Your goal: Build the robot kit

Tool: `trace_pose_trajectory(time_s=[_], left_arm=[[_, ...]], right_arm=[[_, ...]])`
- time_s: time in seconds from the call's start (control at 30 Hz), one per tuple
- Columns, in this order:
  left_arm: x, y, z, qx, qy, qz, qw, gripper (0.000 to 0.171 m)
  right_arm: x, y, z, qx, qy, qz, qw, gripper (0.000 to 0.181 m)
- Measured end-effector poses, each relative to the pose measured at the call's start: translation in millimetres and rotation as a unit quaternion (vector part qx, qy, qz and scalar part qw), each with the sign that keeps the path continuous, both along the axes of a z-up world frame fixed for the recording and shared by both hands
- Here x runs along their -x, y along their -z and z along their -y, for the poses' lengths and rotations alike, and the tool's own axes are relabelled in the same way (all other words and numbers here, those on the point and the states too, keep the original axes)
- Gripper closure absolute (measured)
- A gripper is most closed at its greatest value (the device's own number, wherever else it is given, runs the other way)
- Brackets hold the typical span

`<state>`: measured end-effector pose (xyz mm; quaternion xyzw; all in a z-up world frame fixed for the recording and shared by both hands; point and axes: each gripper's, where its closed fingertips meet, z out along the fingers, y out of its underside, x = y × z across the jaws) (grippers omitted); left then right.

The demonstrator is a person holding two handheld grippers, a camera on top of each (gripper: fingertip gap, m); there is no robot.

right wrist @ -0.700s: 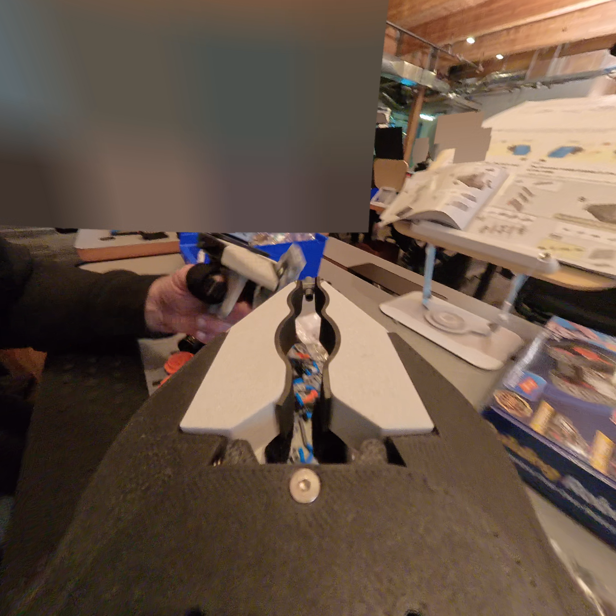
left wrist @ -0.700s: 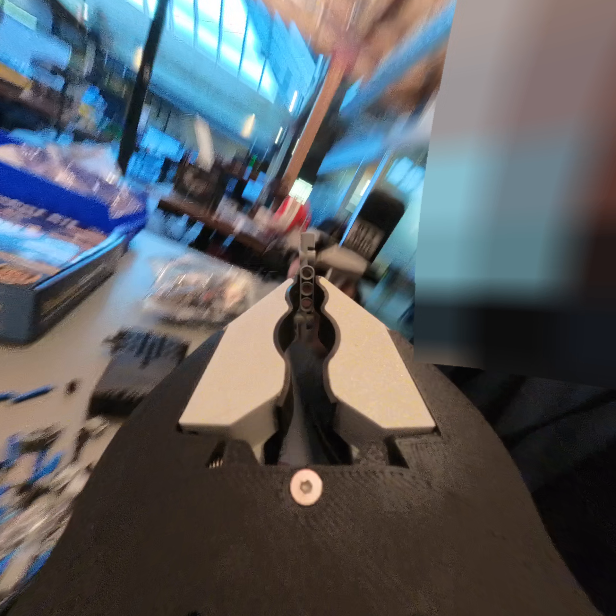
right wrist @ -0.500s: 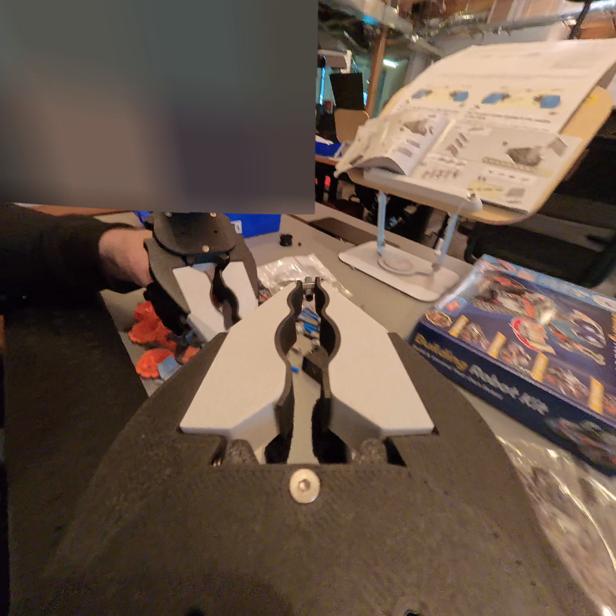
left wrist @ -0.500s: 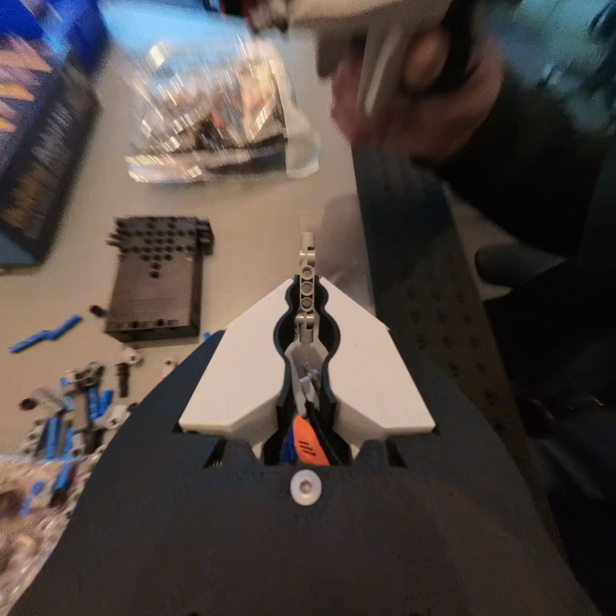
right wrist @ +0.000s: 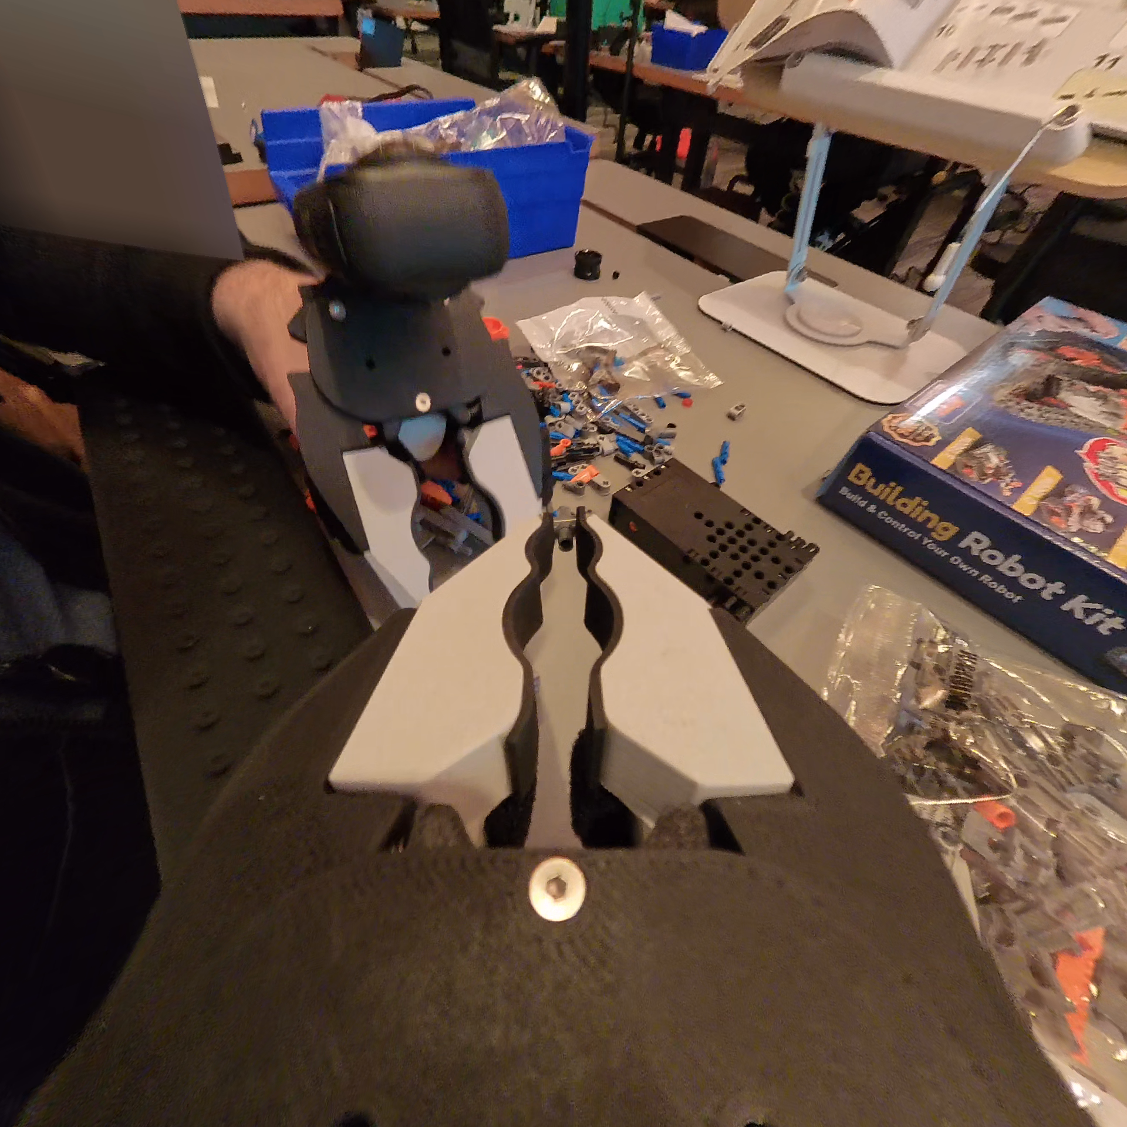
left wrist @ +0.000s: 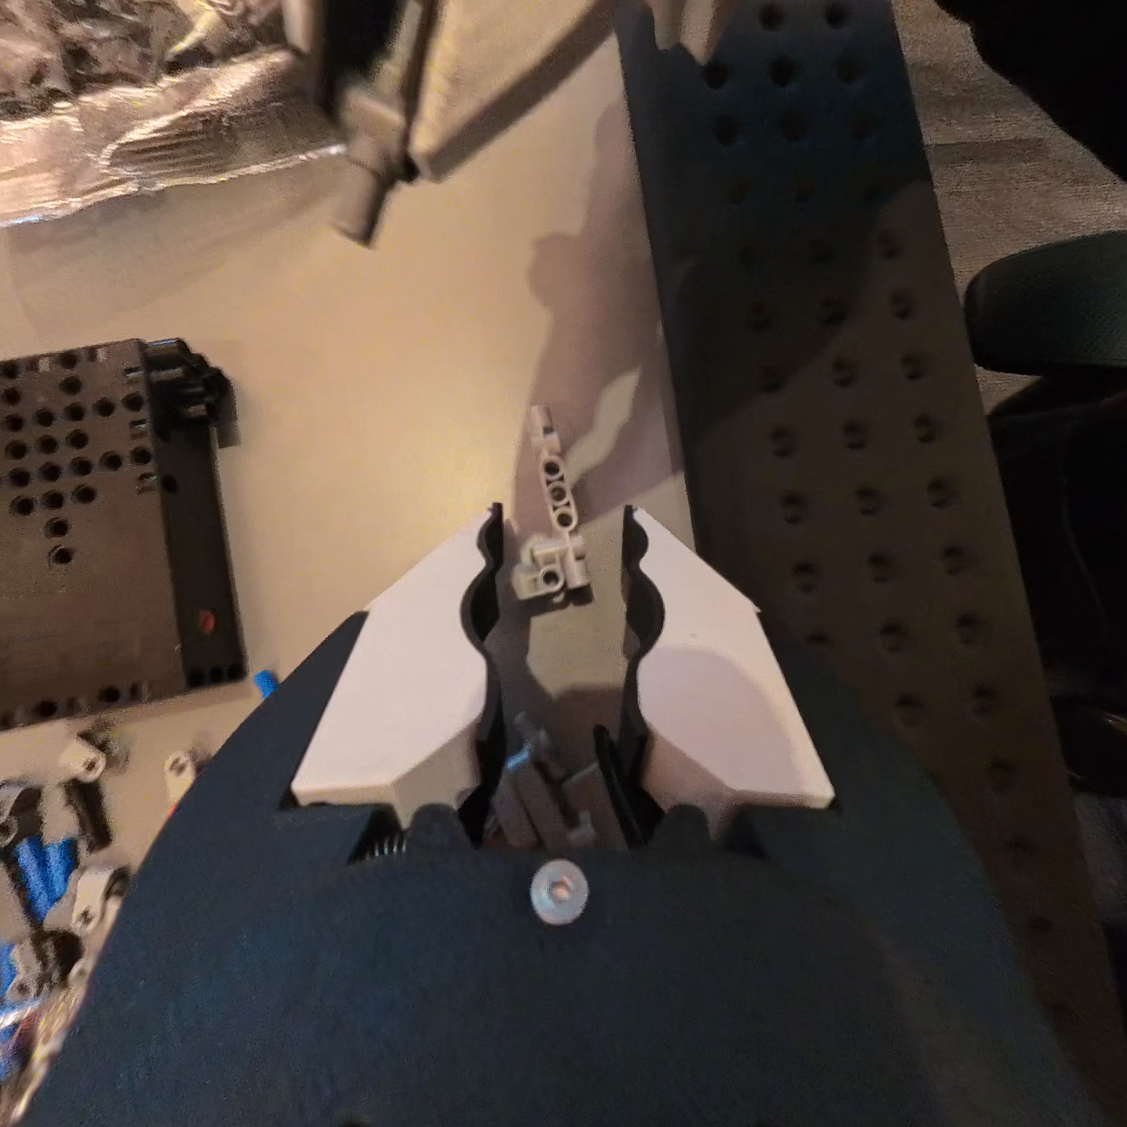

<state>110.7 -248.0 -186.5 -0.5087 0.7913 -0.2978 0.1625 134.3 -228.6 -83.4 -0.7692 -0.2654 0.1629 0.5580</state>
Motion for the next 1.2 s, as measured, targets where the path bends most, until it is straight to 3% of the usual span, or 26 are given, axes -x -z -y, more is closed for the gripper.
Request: trace_pose_trajectory(time_s=[0.1,0.2,0.37,0.63,1.2], left_arm=[[13.2,-3.7,-12.8,-0.008,-0.018,0.004,1.000,0.130],[24.4,7.9,-15.4,-0.022,-0.023,-0.016,0.999,0.131],[13.5,7.9,-14.9,-0.057,-0.029,0.013,0.998,0.148],[4.2,3.4,-10.9,-0.055,-0.008,0.041,0.998,0.149],[-4.6,-12.1,-19.9,-0.177,0.012,0.081,0.981,0.149]], right_arm=[[7.8,8.9,3.6,0.022,-0.024,0.015,0.999,0.176],[18.0,21.5,6.9,0.050,-0.053,0.037,0.997,0.176],[29.3,45.9,7.8,0.097,-0.084,0.095,0.987,0.176],[30.6,62.3,11.5,0.132,-0.107,0.166,0.971,0.176],[27.3,62.7,6.3,0.090,-0.037,0.259,0.961,0.177]])
